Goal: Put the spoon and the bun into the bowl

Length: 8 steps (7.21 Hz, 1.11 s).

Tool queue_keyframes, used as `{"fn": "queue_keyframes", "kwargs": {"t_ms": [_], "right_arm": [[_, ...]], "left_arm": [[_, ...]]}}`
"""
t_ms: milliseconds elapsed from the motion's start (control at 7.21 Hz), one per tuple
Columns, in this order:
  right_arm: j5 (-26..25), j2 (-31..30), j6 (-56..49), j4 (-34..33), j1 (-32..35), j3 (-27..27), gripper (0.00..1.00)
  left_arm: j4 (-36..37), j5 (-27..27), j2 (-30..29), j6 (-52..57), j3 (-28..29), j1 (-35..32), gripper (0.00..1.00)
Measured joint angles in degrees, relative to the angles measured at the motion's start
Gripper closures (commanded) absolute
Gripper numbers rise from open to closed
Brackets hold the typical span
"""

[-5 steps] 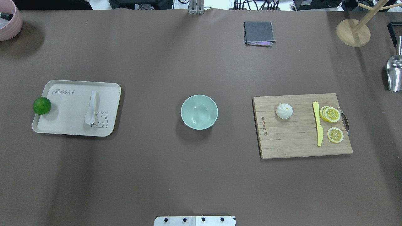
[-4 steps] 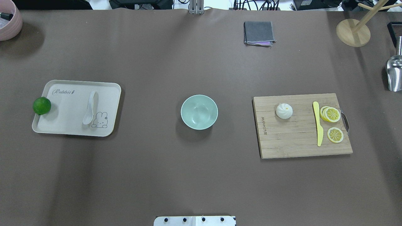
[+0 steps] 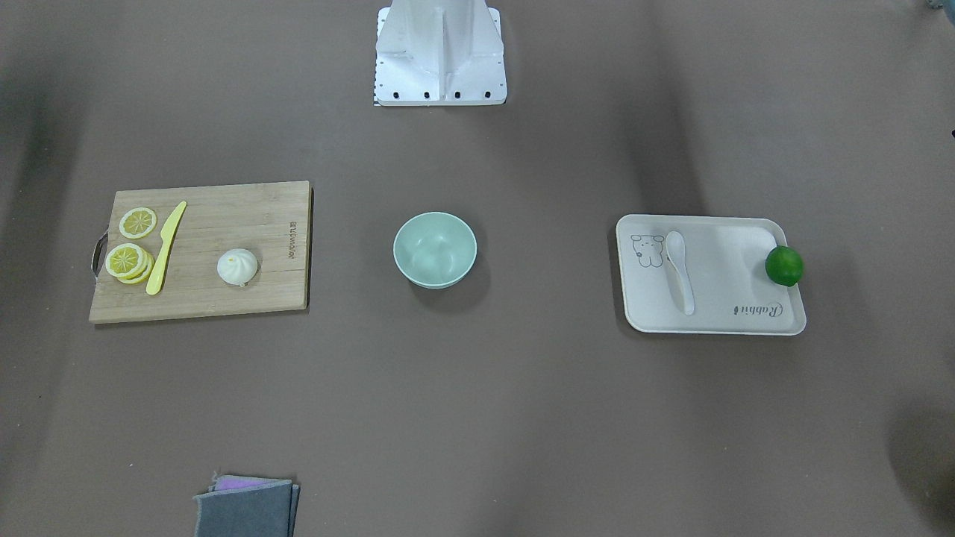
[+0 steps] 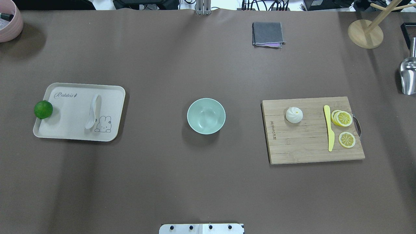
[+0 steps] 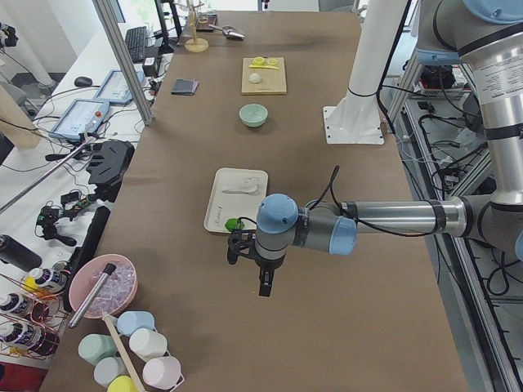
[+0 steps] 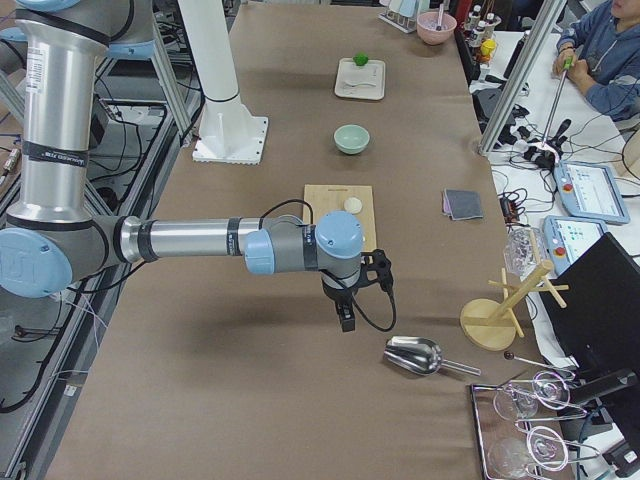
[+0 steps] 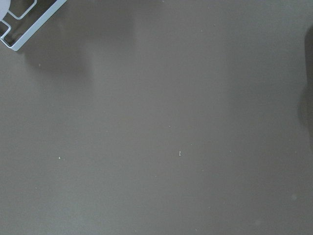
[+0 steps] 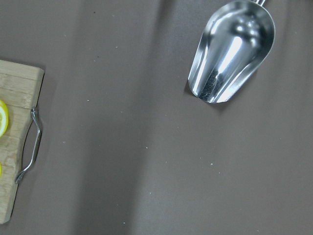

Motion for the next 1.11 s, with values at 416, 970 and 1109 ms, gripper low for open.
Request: {"fn": "queue_keyframes", "kwargs": {"t_ms": [416, 970, 1109], "right_arm": [[3.52, -0.77, 0.41, -0.06, 0.00, -0.37, 0.00], [3.99, -0.84, 0.36, 0.10, 0.00, -0.40, 0.00], [3.85, -0.84, 0.37, 0.11, 0.00, -0.39, 0.00]], "left_arm": [[-1.13, -0.97, -0.04, -0.39, 0.24, 0.05, 0.02], [-2.49, -3.50, -0.23, -0.34, 0.93, 0.00, 0.02], [-2.62, -3.49, -0.20, -0.35, 1.02, 0.02, 0.02]]}}
